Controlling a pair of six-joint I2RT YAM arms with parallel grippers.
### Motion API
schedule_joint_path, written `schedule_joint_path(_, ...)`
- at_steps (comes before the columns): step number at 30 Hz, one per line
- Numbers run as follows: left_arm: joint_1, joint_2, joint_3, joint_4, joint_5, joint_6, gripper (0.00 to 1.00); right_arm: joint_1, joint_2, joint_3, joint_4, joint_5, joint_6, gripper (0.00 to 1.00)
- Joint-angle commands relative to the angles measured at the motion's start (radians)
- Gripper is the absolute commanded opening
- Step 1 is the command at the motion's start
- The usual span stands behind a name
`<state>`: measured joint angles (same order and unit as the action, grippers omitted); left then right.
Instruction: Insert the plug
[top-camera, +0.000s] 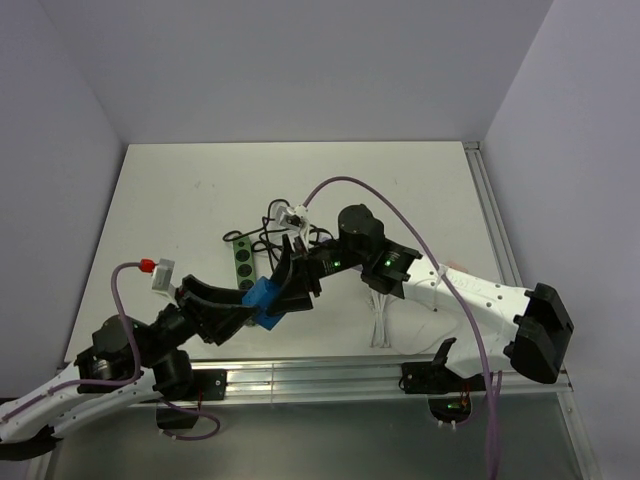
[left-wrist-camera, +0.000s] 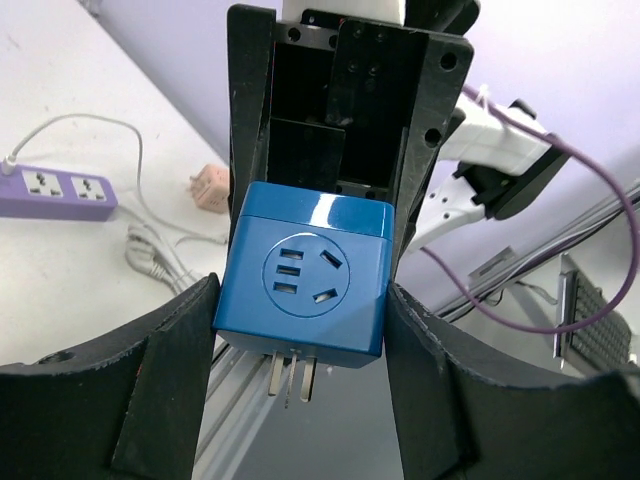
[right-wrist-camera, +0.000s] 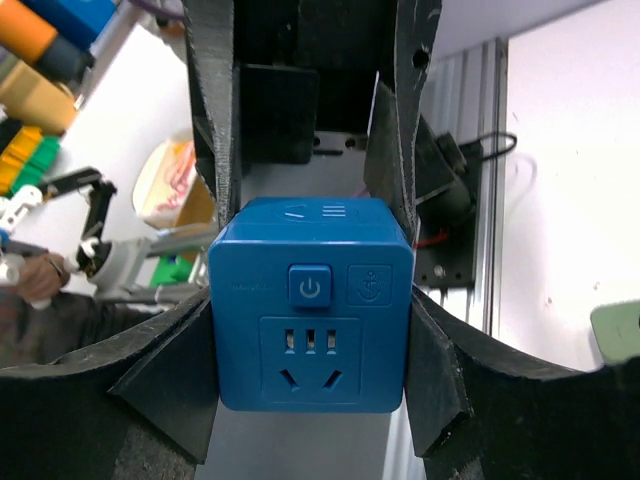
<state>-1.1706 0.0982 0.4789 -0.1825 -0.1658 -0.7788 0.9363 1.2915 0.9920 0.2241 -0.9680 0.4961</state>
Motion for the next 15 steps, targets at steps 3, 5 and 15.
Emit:
schedule_joint_path(3,0.002,-0.054,0.006,-0.008,-0.06,-0.016,0.0,-0.028,-0.02,0.007,0.282,-0.032,0.153,0.34)
schedule_joint_path(5,0.002,-0.045,0.012,-0.011,-0.058,-0.014,0.0,-0.027,-0.011,0.01,0.313,-0.04,0.17,0.36)
schedule_joint_path(15,0.002,-0.022,0.027,-0.015,-0.054,0.003,0.0,-0.019,0.032,0.054,0.347,-0.077,0.194,0.1)
